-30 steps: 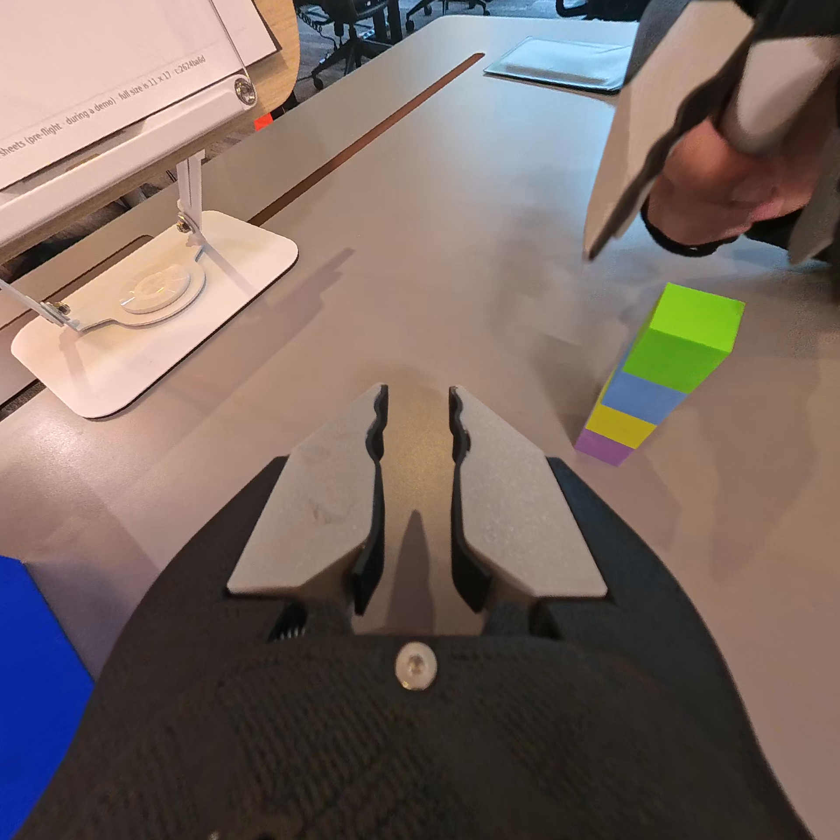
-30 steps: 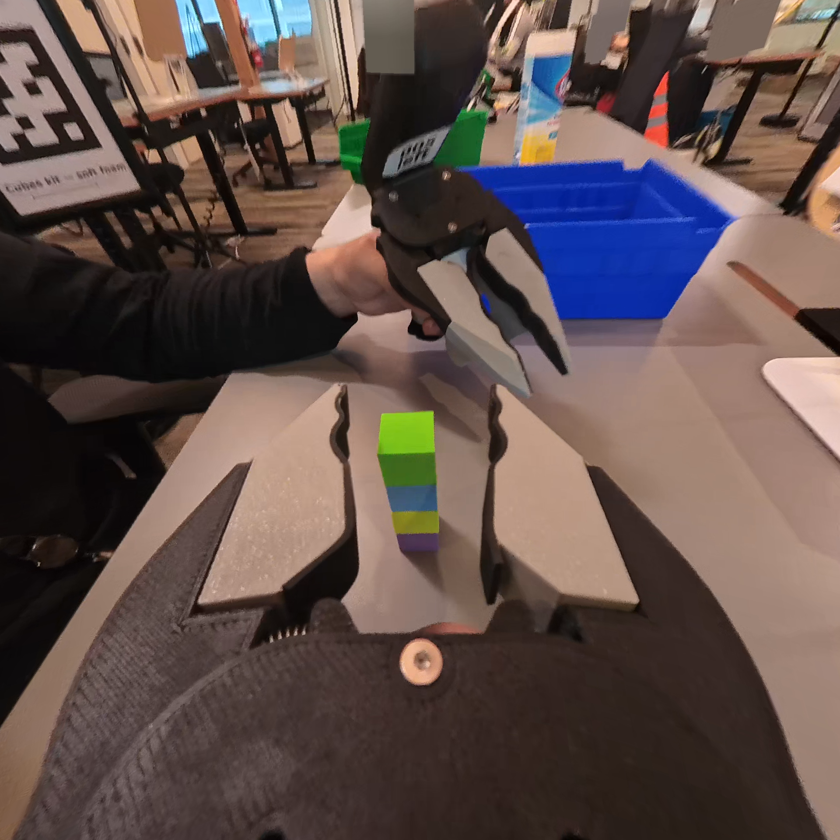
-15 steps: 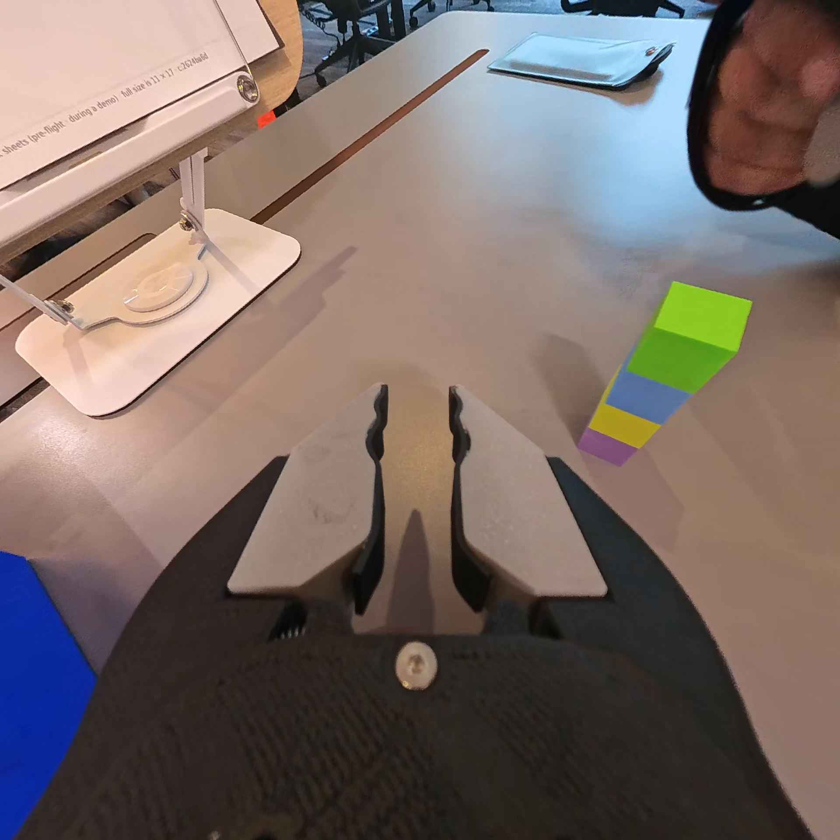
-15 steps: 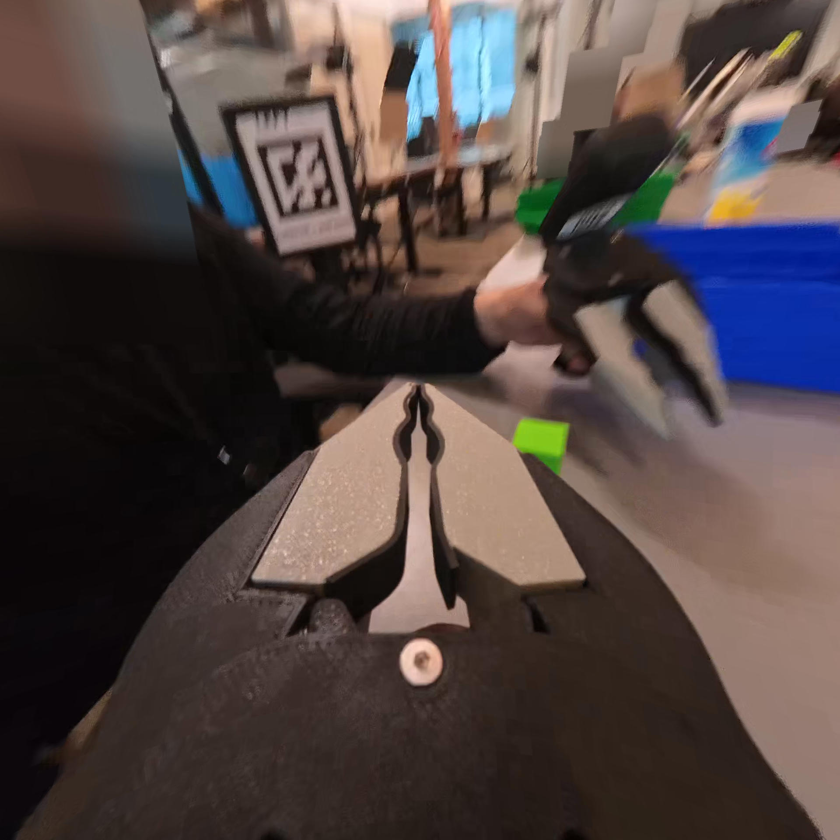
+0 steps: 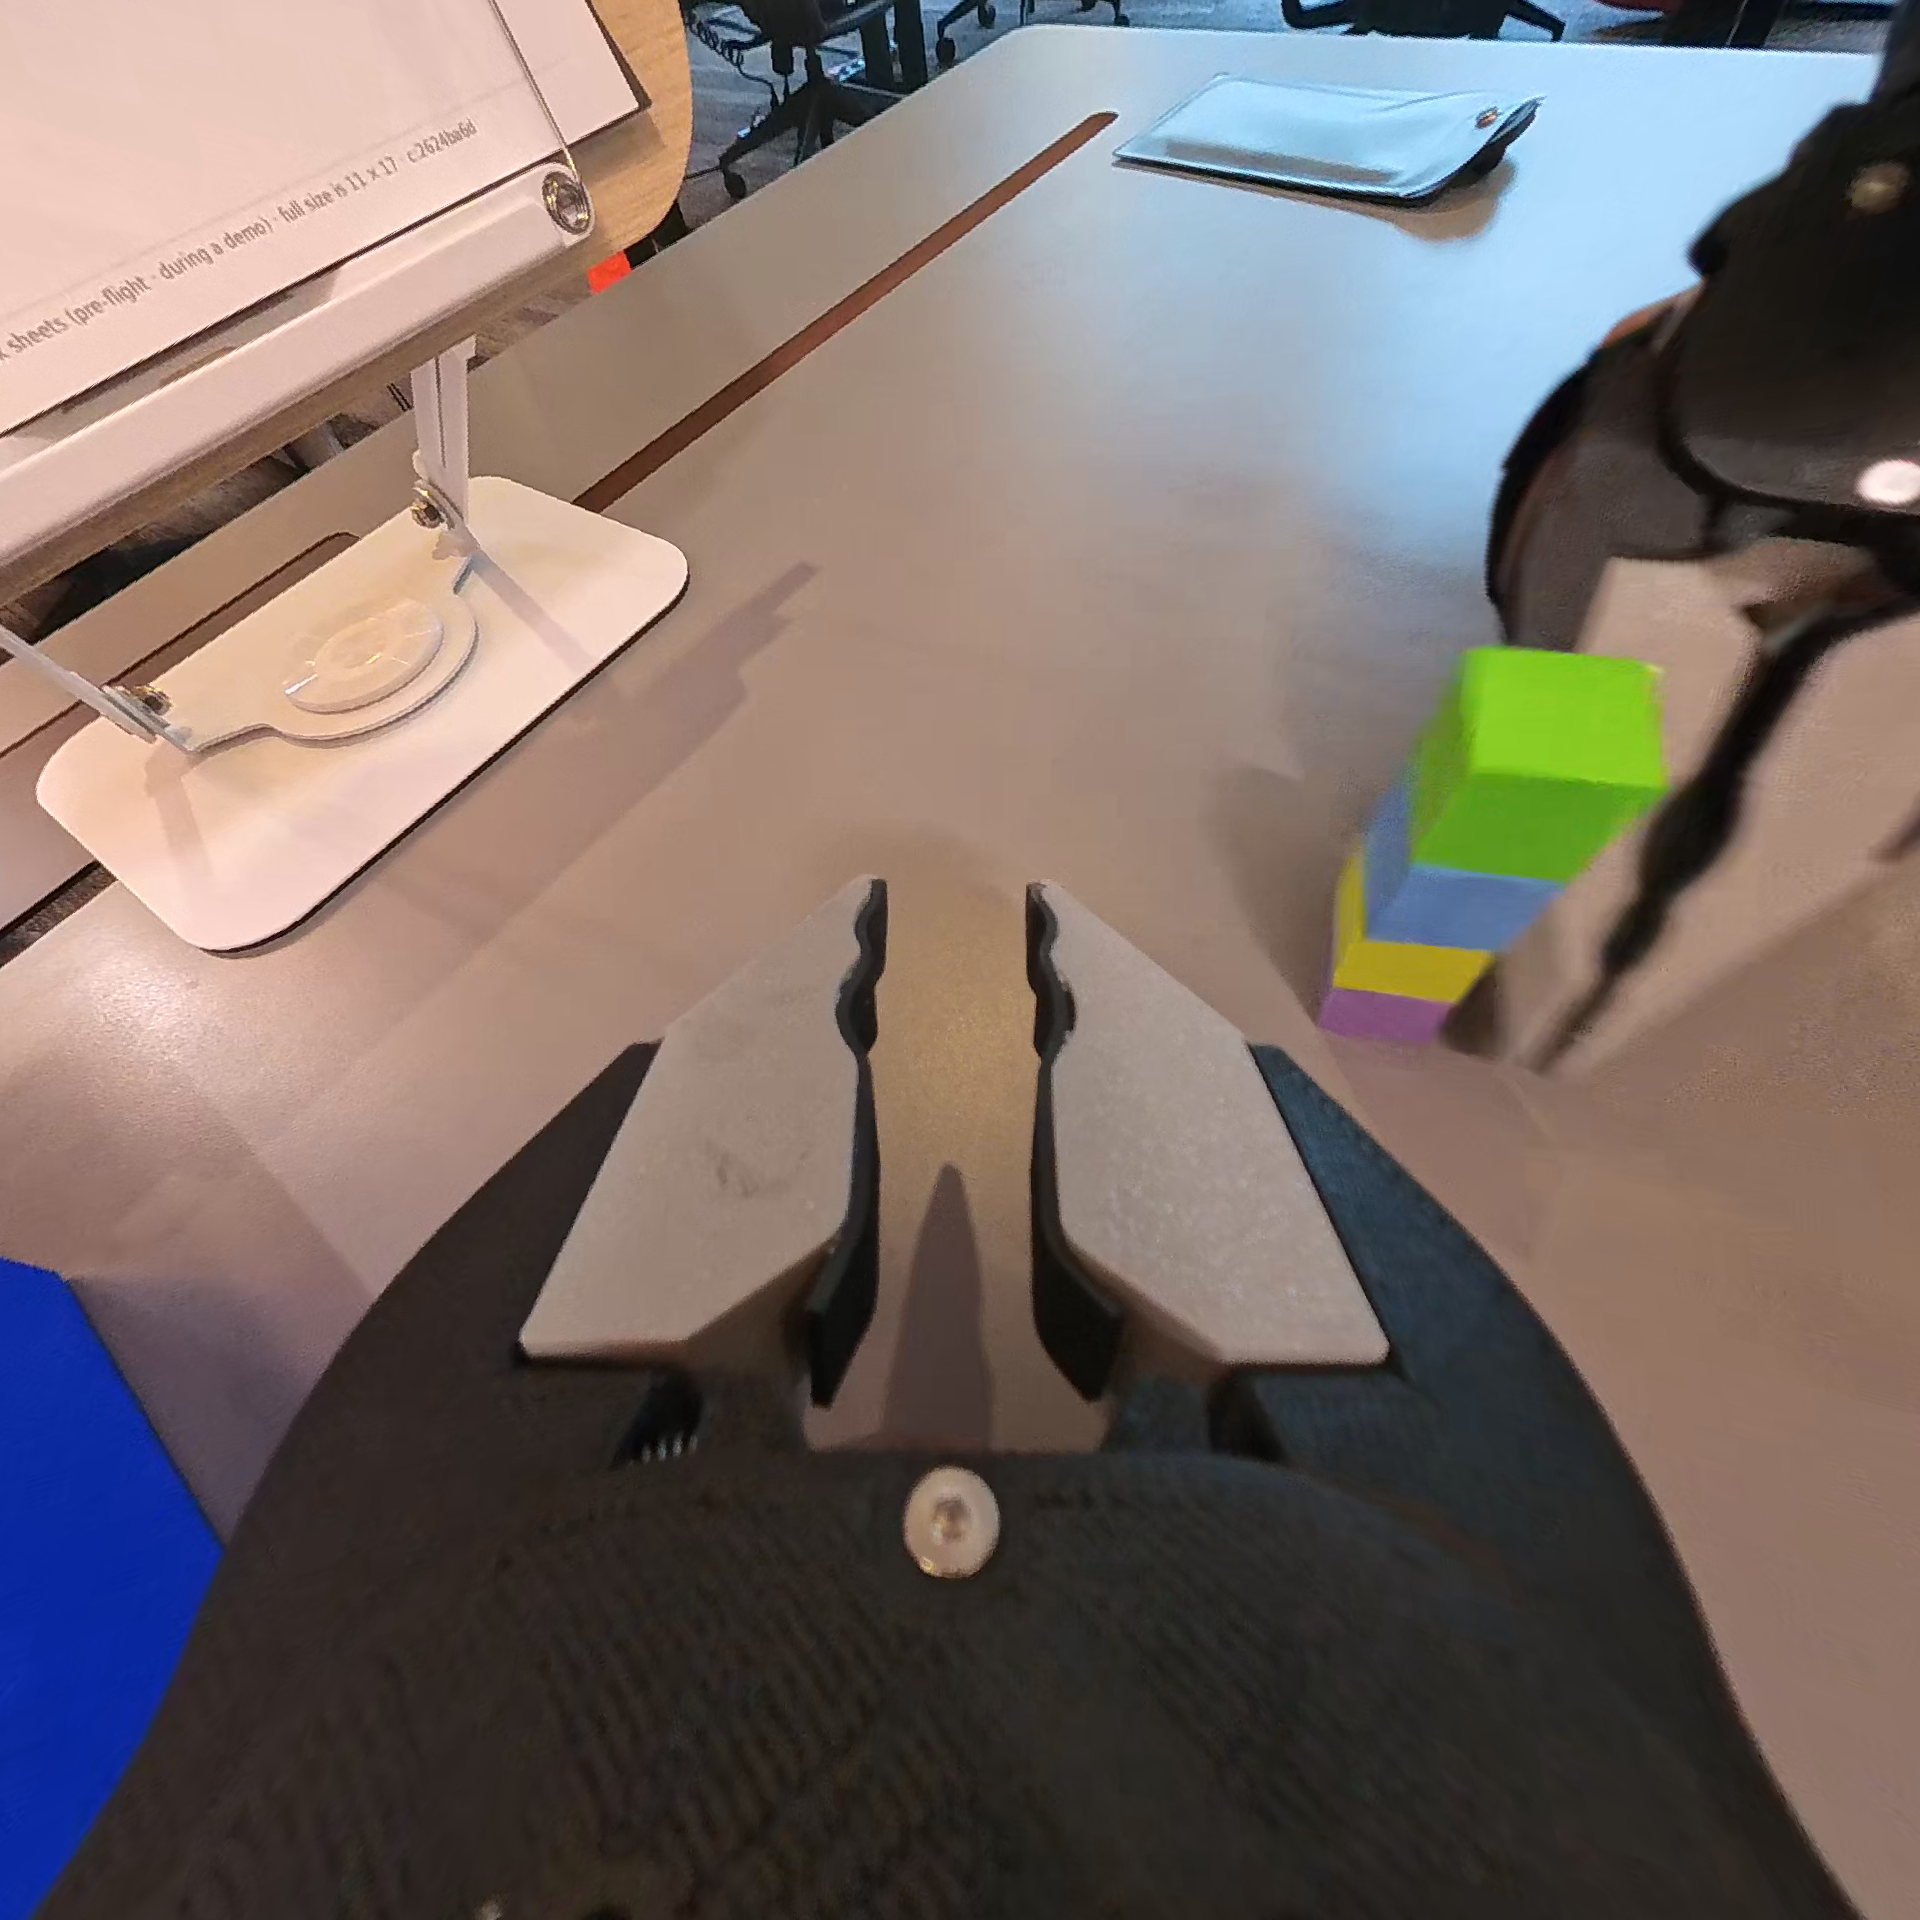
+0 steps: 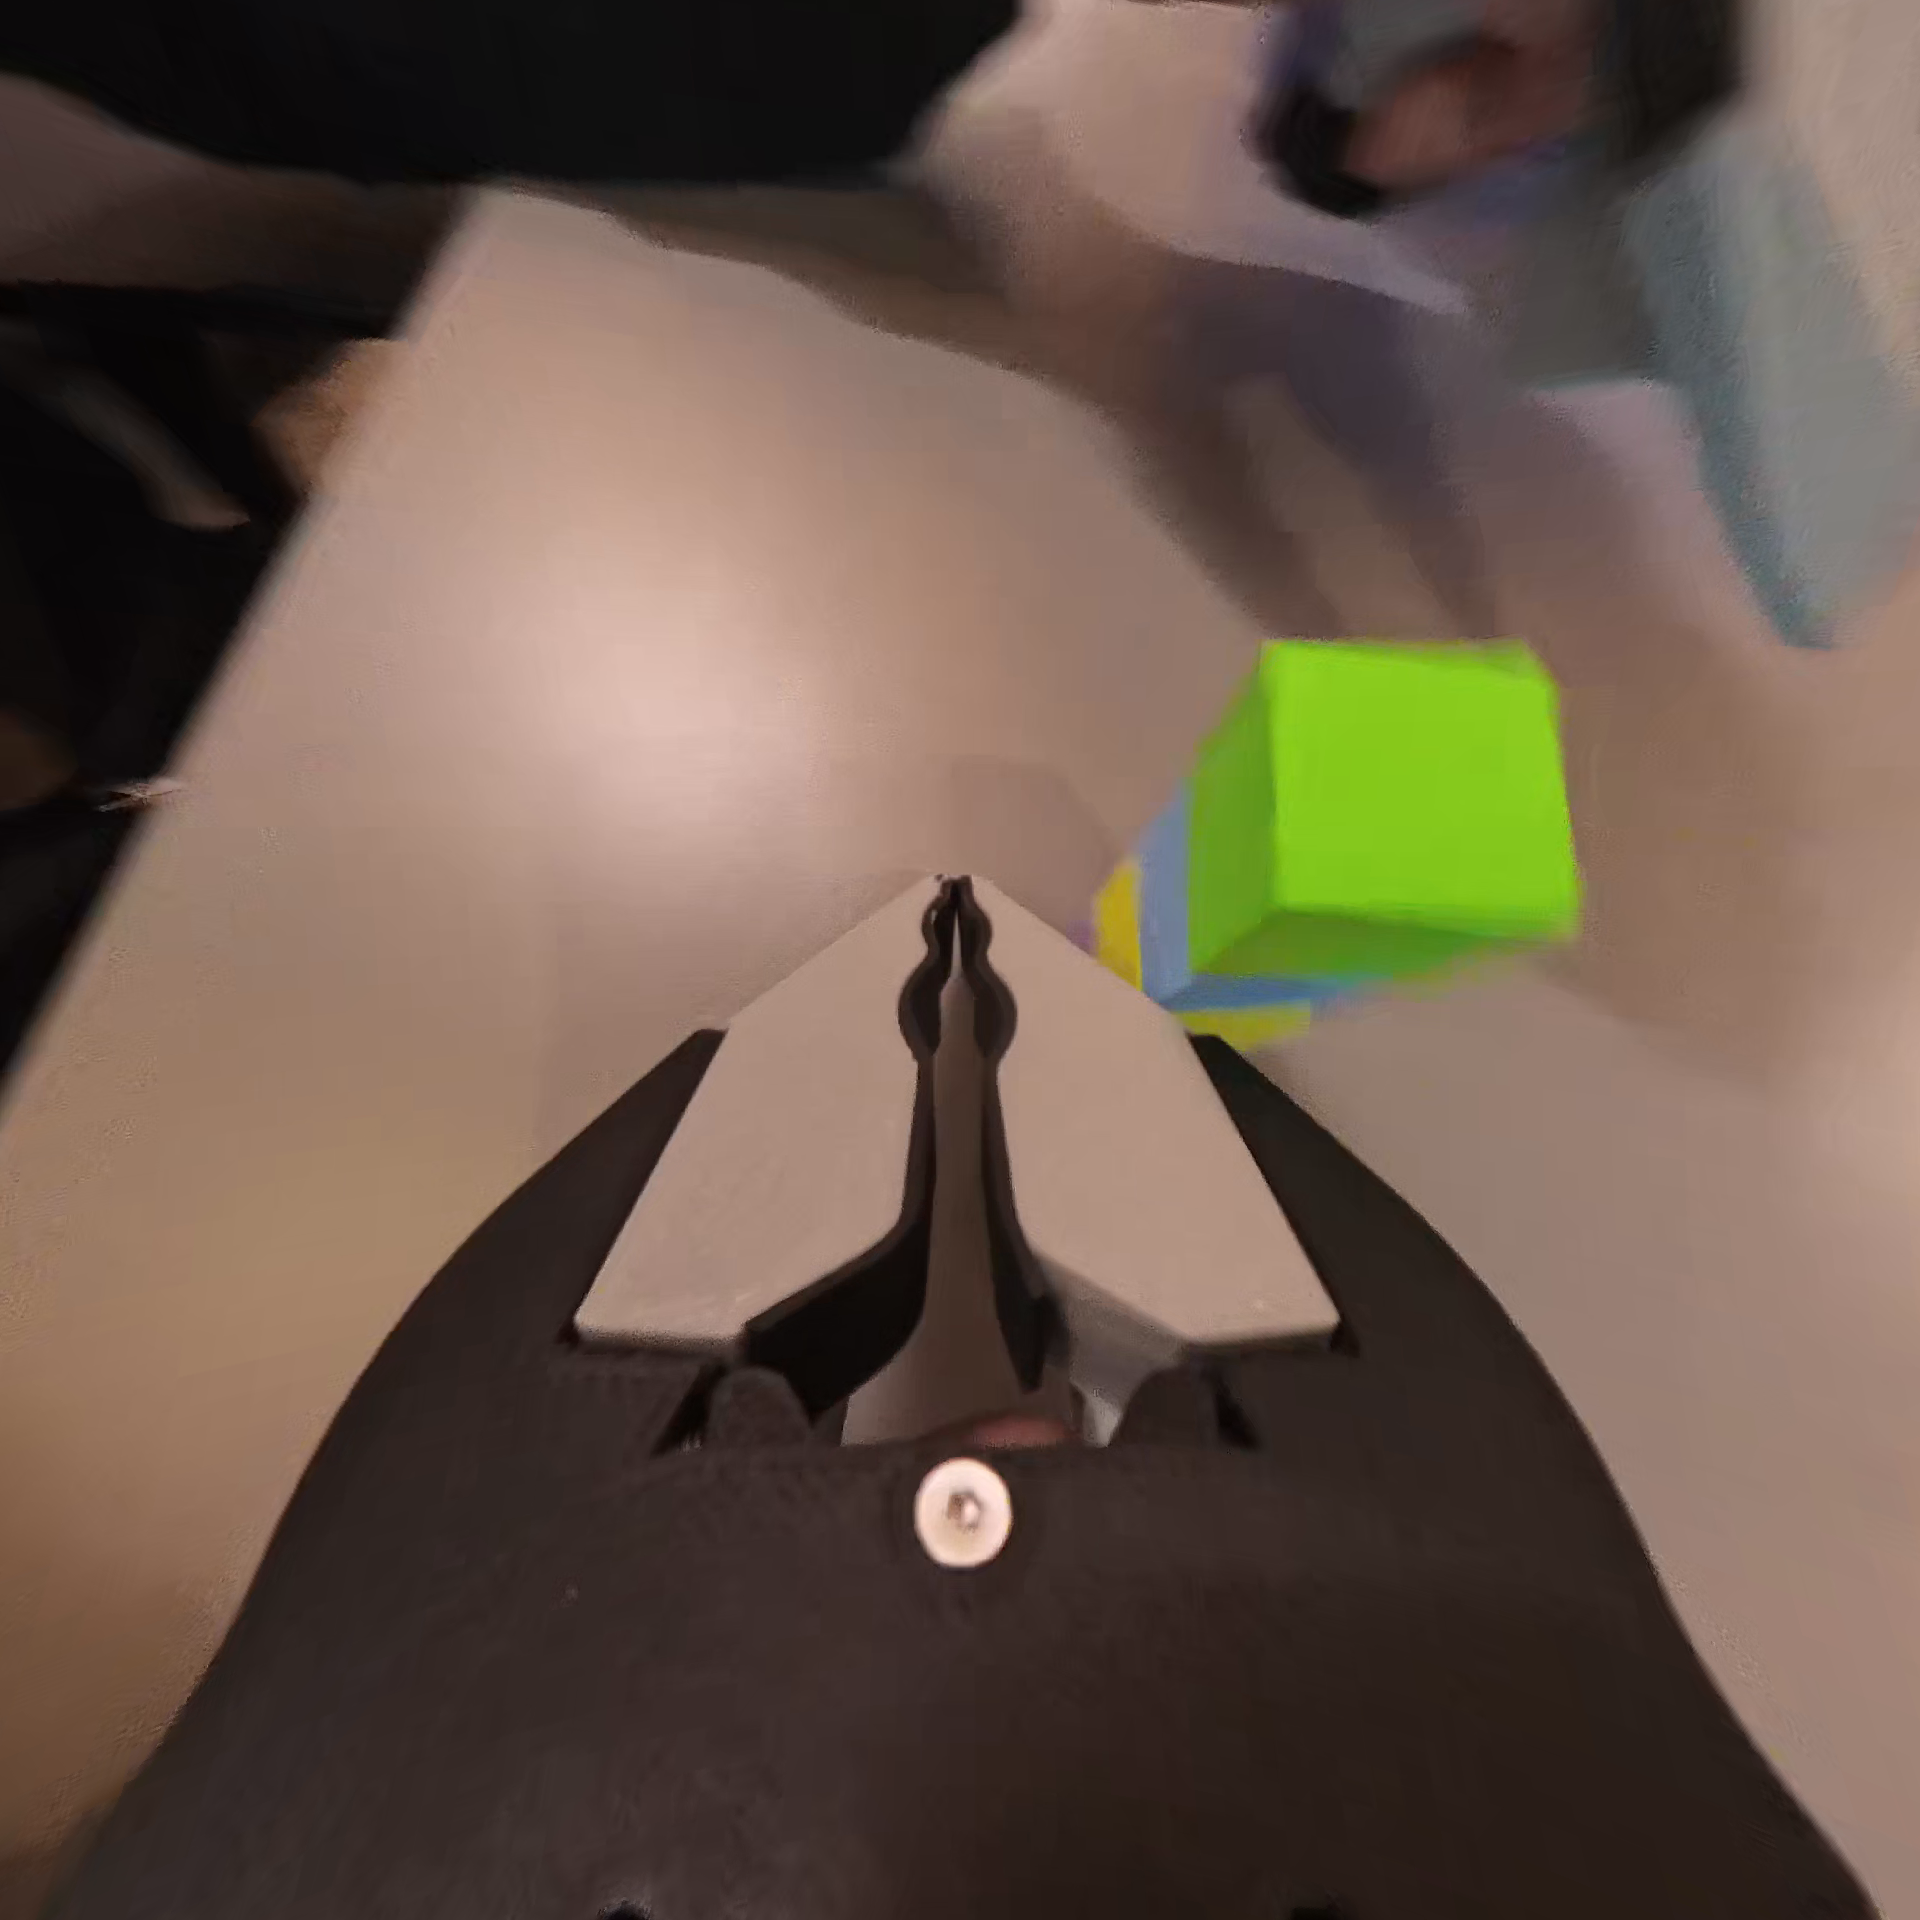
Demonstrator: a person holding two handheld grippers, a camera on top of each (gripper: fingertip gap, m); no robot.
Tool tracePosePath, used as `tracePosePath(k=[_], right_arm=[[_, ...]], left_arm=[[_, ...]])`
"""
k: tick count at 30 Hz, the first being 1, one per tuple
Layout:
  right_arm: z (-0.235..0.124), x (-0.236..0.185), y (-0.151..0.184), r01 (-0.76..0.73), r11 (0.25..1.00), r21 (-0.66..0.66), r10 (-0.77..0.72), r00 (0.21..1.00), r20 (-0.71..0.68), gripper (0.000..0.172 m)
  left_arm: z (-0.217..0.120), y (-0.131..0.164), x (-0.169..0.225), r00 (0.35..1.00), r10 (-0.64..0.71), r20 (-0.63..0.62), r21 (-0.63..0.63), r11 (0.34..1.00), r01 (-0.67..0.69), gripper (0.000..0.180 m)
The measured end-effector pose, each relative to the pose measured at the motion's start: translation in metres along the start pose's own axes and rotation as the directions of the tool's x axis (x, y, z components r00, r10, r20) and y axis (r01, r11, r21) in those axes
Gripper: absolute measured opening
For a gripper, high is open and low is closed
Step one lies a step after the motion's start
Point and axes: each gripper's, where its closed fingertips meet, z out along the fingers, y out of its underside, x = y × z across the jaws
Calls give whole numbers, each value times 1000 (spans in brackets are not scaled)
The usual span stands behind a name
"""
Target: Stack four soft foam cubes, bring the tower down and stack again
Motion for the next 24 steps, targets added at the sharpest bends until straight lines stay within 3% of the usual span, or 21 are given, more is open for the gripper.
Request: tracePosePath(k=[2, 4, 9, 20, 24], right_arm=[[-8, 41, 7, -95, 995, -7, 92, 977, -194, 0], [-21, 63, 5, -148, 987, 61, 159, 947, -280, 0], [-51, 77, -15, -138, 960, 243, 213, 924, -316, 3], [-46, 84, -4, -150, 969, 196, 213, 909, -359, 3], [-55, 101, 4, -202, 954, 222, 280, 862, -422, 3]], left_arm=[[0, 0, 0, 1000, 0, 0, 0, 1000, 0, 24], [0, 0, 0, 1000, -1, 1, 2, 1000, 1, 24], [0, 0, -2, 1000, -3, 8, 1, 1000, 3, 24], [0, 5, -7, 999, -17, 32, -20, 1000, 18, 24], [2, 13, -14, 997, -48, 58, -53, 997, 51, 24]])
